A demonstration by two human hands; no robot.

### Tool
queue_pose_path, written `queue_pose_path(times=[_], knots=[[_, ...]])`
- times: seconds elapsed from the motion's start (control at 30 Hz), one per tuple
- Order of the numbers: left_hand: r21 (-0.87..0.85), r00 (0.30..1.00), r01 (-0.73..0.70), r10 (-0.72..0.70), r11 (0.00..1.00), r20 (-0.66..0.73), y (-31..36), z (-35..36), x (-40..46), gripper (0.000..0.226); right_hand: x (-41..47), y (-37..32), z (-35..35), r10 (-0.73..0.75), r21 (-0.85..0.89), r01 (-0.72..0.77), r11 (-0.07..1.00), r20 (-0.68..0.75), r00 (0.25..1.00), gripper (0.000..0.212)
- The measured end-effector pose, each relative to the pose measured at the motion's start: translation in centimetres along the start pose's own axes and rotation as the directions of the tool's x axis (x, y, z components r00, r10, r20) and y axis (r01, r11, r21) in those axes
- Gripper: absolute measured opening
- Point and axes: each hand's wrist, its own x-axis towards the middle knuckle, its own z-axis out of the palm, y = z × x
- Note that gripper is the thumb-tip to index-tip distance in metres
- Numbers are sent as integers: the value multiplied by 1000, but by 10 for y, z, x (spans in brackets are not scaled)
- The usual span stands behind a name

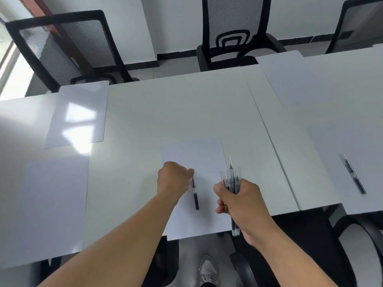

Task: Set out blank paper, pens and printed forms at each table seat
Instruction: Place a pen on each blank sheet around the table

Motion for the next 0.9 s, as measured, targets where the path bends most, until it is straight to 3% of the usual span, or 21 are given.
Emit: queue_pose_path(times=[0.37, 0.67, 0.9], knots=[[5, 994, -62, 62, 998, -89, 14, -71, -47, 21, -30, -57, 38, -79, 16, 77, 997, 115, 990, 20], [-177, 952, -235, 189, 956, -242, 38, -180, -112, 36, -89, -122, 85, -187, 29, 186, 982, 269, 945, 33], [-236, 915, -305, 215, 923, -342, 16, -238, -160, 18, -128, -140, 116, -200, 63, 190, 980, 381, 903, 31]])
